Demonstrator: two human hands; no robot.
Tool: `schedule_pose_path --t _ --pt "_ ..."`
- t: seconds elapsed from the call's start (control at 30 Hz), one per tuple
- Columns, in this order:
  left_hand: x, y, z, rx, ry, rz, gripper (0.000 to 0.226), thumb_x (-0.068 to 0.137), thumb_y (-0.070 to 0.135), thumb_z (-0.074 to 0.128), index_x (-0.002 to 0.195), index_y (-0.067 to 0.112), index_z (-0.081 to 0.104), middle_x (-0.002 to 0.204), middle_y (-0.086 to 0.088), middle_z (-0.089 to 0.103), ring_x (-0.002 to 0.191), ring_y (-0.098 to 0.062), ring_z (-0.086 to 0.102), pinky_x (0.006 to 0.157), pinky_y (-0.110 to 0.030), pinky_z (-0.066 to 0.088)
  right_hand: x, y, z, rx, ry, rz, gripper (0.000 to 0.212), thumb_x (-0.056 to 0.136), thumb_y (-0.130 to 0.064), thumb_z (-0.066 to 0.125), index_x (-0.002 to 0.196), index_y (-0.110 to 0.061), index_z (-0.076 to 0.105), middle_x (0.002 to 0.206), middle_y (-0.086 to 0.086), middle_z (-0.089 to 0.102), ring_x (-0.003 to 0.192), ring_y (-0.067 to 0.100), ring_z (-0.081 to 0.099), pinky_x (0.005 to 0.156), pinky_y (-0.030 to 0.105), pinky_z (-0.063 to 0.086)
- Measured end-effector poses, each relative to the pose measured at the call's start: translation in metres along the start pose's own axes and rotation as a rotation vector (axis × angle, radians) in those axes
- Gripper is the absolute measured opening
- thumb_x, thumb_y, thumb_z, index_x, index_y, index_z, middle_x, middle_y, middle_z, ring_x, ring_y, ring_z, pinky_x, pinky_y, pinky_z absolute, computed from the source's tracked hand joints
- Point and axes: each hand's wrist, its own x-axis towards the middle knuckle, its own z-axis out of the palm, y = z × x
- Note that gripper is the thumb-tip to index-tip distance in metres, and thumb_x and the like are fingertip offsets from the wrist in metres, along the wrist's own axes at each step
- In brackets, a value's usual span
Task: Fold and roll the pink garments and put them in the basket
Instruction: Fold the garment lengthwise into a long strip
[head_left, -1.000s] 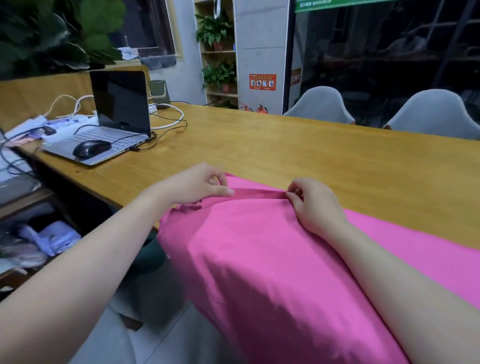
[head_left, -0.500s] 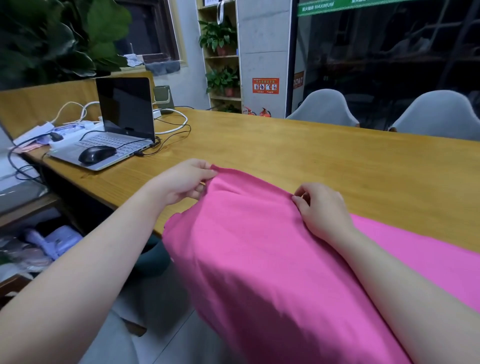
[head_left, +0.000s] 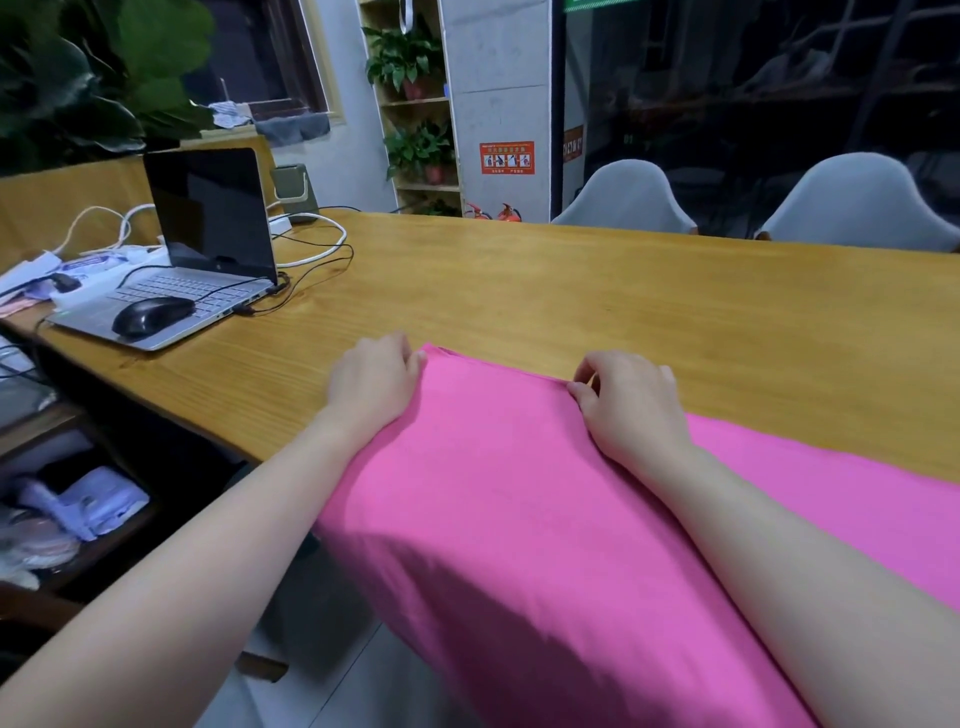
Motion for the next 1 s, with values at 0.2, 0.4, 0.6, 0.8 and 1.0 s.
schedule_pose_path --t 0.2,0.4,0.6,0.8,1.0 --pt "0.020 -0.009 -0.020 -0.138 -0.193 -0.037 0.032 0.095 0.049 0.064 0.078 0.021 0.062 0.089 -0.007 0.066 0.091 -0.034 0.062 0.073 -0.037 0.047 -0.002 0.001 0.001 0.016 -0.007 0.012 0.012 0.096 -0.032 0.061 0.093 -0.022 0.067 0.100 0.002 0.070 0.104 0.030 0.061 0.085 0.042 0.038" --pt "0.007 -0.009 -0.003 0.052 -0.073 0.072 0.033 0.100 0.051 0.052 0.086 0.021 0.056 0.094 -0.013 0.070 0.092 -0.040 0.064 0.068 -0.038 0.042 -0.001 0.000 0.002 -0.017 -0.007 0.026 0.013 0.097 -0.033 0.060 0.095 -0.022 0.068 0.101 0.002 0.070 0.104 0.031 0.061 0.084 0.042 0.037" --pt "0.003 -0.004 0.002 0.081 0.041 0.094 0.028 0.100 0.047 0.052 0.088 0.022 0.057 0.092 -0.016 0.070 0.090 -0.042 0.065 0.068 -0.041 0.042 0.002 0.001 0.003 -0.052 -0.001 0.007 0.013 0.097 -0.033 0.060 0.095 -0.022 0.067 0.101 0.004 0.070 0.104 0.032 0.061 0.085 0.043 0.037" --pt "-0.004 0.015 -0.014 0.287 0.069 0.245 0.010 0.090 0.018 0.066 0.094 0.011 0.060 0.091 -0.015 0.061 0.085 -0.038 0.061 0.068 -0.040 0.044 -0.009 -0.002 -0.013 -0.148 0.025 -0.105 0.011 0.096 -0.024 0.060 0.102 -0.019 0.068 0.103 0.005 0.066 0.107 0.031 0.060 0.085 0.044 0.036" --pt "-0.058 0.098 -0.016 -0.118 -0.370 0.498 0.034 0.106 0.026 0.045 0.133 0.014 0.061 0.135 -0.014 0.058 0.131 -0.033 0.050 0.110 -0.040 0.038 -0.063 0.047 -0.102 -0.170 -0.159 -0.204 0.009 0.092 -0.021 0.061 0.095 -0.025 0.069 0.097 -0.002 0.065 0.093 0.028 0.062 0.074 0.039 0.050"
